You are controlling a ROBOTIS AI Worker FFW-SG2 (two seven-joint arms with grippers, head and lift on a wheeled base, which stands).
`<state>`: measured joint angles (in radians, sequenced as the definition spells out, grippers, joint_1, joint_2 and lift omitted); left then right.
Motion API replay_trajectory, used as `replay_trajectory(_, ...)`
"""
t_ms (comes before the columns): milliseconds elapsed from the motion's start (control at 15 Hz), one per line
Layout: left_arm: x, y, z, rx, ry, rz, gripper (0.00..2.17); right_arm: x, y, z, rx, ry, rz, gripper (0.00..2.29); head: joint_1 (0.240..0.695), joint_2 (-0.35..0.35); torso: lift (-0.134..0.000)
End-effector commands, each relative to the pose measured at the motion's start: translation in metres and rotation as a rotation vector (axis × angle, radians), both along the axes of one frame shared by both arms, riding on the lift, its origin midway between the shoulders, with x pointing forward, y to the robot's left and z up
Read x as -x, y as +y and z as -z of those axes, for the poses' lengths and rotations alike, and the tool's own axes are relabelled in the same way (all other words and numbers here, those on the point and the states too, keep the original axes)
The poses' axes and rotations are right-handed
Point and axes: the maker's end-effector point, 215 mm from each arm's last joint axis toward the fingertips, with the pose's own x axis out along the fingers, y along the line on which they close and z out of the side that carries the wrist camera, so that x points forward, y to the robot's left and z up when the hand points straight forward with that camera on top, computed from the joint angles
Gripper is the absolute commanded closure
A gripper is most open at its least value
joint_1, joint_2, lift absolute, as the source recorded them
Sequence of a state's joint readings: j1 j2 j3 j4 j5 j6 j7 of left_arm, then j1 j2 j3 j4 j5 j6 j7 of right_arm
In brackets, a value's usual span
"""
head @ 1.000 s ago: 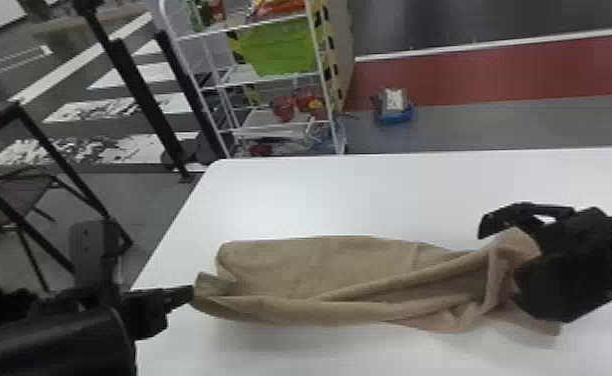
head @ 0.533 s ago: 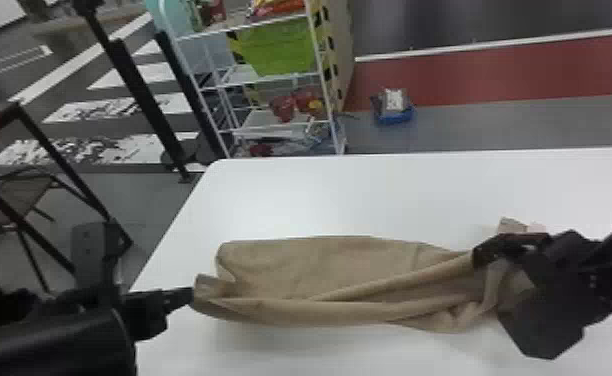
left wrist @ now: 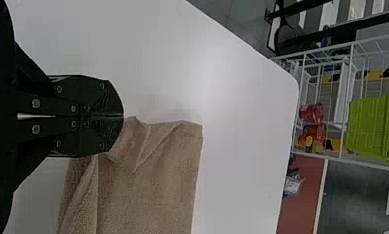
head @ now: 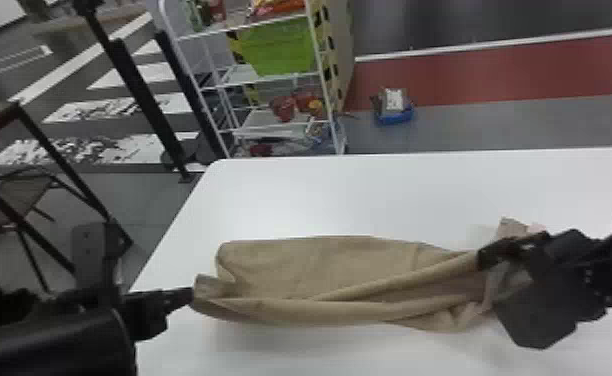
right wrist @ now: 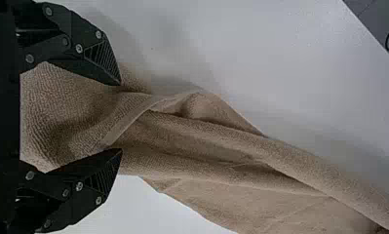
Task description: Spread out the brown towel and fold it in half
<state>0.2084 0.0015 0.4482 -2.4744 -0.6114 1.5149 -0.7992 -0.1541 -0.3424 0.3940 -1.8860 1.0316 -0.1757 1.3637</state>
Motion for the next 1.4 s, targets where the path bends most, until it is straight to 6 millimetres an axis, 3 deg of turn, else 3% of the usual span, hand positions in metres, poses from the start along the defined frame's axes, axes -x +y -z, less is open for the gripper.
replay_trajectory(0, 0.0, -0.001, 0.001, 0.004, 0.001, -0.001, 1.97, -0.005, -0.002, -0.006, -0.006, -0.003, 0.02, 0.7, 0.695, 0.35, -0.134)
replay_trajectory(67, 0.001, -0.001, 0.001, 0.003, 0.001, -0.003, 1.97, -0.009, -0.005, -0.009, -0.015, -0.001, 0.044, 0.84, 0.695, 0.35, -0.134)
replay_trajectory(333, 0.0, -0.002, 0.001, 0.005, 0.0, 0.0, 1.97, -0.009, -0.004, -0.013, -0.018, -0.008, 0.052, 0.84, 0.695, 0.35, -0.134)
replay_trajectory(533, 0.001, -0.001, 0.001, 0.003, 0.001, -0.003, 1.97, -0.018, -0.006, -0.031, -0.057, -0.023, 0.095, 0.84, 0.695, 0.35, -0.134)
replay_trajectory(600, 0.0, -0.001, 0.0, 0.003, -0.001, -0.003, 1.97, -0.019, -0.007, -0.033, -0.067, -0.019, 0.102, 0.95, 0.695, 0.35, -0.134)
replay_trajectory(667, 0.0, -0.001, 0.0, 0.003, -0.001, -0.003, 1.97, -0.019, -0.007, -0.035, -0.08, -0.014, 0.102, 1.51, 0.695, 0.35, -0.134)
replay_trajectory(733, -0.001, -0.001, 0.001, 0.003, -0.002, 0.0, 1.97, -0.02, -0.007, -0.037, -0.087, -0.013, 0.104, 1.66, 0.695, 0.35, -0.134)
replay_trajectory(933, -0.002, 0.0, 0.001, -0.005, -0.003, 0.006, 2.09, -0.025, -0.016, -0.041, -0.117, -0.002, 0.143, 1.66, 0.695, 0.35, -0.134)
replay_trajectory(1067, -0.004, 0.003, -0.001, -0.016, -0.009, 0.007, 2.09, -0.039, -0.029, -0.068, -0.236, 0.012, 0.213, 1.71, 0.695, 0.35, -0.134)
replay_trajectory(1200, -0.01, 0.012, -0.009, -0.057, -0.033, 0.008, 2.14, -0.065, -0.06, -0.122, -0.39, -0.023, 0.308, 1.71, 0.695, 0.35, -0.134)
replay_trajectory(1333, -0.025, 0.014, -0.026, -0.059, -0.079, 0.002, 2.14, -0.077, -0.09, -0.167, -0.509, -0.059, 0.368, 1.71, 0.695, 0.35, -0.134)
